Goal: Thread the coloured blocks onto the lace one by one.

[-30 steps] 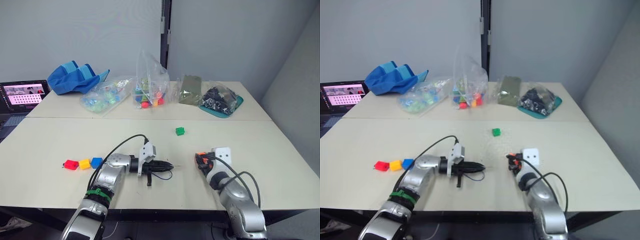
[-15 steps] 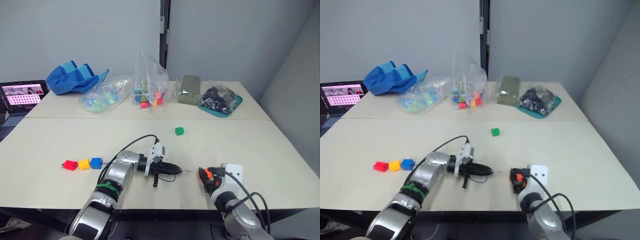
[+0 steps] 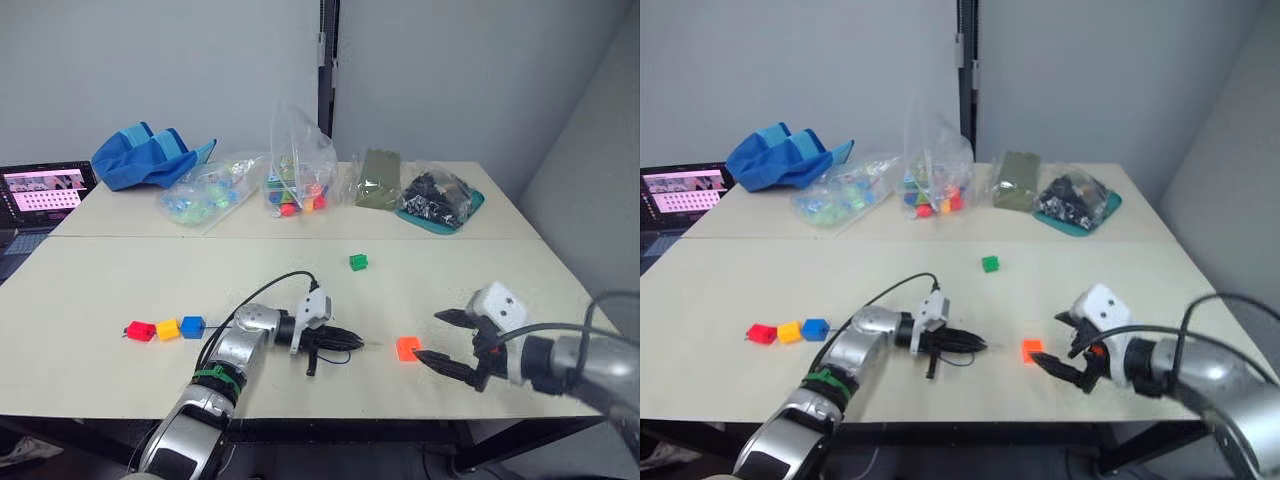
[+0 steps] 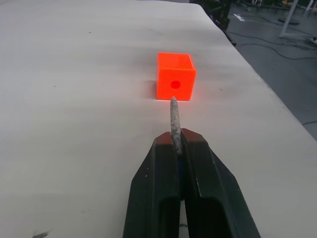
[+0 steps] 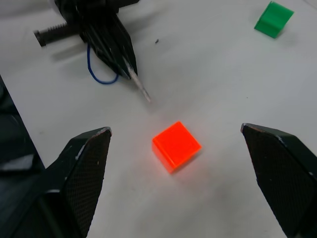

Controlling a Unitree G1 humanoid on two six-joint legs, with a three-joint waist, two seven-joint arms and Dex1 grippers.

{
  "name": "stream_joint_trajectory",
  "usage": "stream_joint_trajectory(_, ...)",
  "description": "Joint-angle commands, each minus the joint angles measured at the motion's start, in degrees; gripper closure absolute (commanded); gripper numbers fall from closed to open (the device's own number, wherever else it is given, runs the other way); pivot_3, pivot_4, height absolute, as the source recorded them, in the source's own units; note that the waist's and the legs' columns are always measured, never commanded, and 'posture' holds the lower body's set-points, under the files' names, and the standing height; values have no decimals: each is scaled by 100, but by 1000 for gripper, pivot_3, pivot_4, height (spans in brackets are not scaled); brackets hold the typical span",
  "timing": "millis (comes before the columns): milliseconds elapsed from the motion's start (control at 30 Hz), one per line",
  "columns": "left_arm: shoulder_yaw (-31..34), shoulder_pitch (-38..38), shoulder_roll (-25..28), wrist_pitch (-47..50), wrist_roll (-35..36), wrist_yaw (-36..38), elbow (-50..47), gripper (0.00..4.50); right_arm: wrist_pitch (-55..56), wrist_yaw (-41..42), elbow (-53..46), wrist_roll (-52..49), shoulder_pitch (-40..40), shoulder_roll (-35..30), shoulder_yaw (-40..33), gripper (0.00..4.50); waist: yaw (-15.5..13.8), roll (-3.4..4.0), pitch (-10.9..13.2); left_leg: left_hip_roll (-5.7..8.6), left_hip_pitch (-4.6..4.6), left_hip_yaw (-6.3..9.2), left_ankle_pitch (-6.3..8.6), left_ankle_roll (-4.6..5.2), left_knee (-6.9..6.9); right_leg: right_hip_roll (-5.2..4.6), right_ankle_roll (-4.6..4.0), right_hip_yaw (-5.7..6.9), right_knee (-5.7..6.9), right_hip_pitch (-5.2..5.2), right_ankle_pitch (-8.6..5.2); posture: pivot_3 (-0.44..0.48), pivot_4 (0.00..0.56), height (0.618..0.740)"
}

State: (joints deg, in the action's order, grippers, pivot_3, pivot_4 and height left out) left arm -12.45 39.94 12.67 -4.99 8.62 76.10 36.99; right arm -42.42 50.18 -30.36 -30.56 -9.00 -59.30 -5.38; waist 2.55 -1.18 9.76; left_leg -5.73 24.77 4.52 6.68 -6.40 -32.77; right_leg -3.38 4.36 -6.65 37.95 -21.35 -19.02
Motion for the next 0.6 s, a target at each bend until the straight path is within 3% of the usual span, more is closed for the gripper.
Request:
stream_joint_trajectory(33,17,-174,3,33,22,-212,-483,4500,1300,1125,1064,986,-631,-297,1014,73,-12,0,0,2,2,-2,0,0,0,-2,2,-1,-5,1,1,0,150,740)
stream_joint_trajectory(333,-52,-429,16,197,-23,-528,-941,4500,2374,2251,2736,1958,-1951,342,2234,73,-36,2,2,2,4,-3,-2,-3,-7,-3,0,1,-5,2,5,0,150,740)
stream_joint_trajectory(433,-92,-464,2,233,-28,-576,-1016,4500,2446,2307,2963,2046,-2058,567,2265,913,-48,3,1,3,4,-2,-2,-3,-6,-3,-1,2,-5,2,6,0,150,740)
stream_joint_trajectory(600,-234,-439,-61,279,-86,-583,-965,4500,2611,2332,3016,2241,-2050,709,2261,2720,-59,4,1,3,3,-2,-3,-4,-7,-3,-2,2,-2,2,7,0,150,740)
